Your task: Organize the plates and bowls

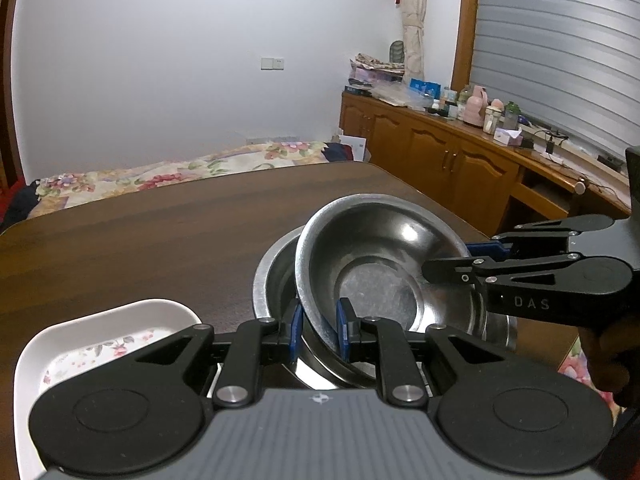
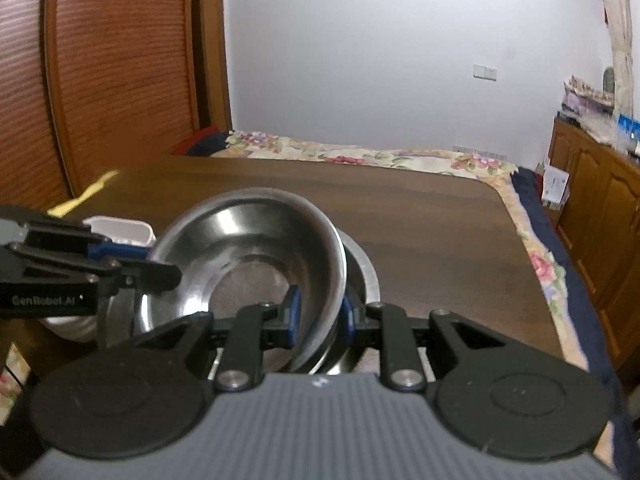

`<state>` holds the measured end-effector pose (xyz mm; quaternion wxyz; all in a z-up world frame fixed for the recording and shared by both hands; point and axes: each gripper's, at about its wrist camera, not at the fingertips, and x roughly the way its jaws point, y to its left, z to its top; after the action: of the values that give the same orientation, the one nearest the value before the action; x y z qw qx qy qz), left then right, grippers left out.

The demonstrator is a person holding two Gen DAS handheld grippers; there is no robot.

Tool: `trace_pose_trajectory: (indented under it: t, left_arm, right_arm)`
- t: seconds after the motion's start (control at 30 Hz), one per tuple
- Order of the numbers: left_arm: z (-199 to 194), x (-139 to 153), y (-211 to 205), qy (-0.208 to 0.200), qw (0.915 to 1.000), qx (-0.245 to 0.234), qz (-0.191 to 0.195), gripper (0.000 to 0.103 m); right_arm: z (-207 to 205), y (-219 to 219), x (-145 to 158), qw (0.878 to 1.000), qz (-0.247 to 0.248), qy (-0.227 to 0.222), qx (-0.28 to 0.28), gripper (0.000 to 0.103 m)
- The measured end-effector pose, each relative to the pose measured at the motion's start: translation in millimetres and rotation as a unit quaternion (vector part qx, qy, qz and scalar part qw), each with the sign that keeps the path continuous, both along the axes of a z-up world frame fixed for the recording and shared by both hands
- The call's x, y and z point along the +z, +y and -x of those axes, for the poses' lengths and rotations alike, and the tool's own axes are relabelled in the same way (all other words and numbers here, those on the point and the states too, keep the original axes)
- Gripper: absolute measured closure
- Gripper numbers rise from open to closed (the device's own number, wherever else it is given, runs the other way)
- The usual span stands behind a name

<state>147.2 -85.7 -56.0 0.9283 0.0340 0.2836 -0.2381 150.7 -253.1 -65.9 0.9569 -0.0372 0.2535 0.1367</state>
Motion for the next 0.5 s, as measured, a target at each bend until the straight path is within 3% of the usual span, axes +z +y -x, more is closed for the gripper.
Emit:
trace_pose_trajectory:
  t: [0.5]
  left_arm:
    - [1.9,-1.3,3.0,-0.003,0.9998,0.015,0.015,0.084]
  right_arm:
    - [2.7,-9.3,7.2,1.000,-0.020,-0.019,-0.006,0.080]
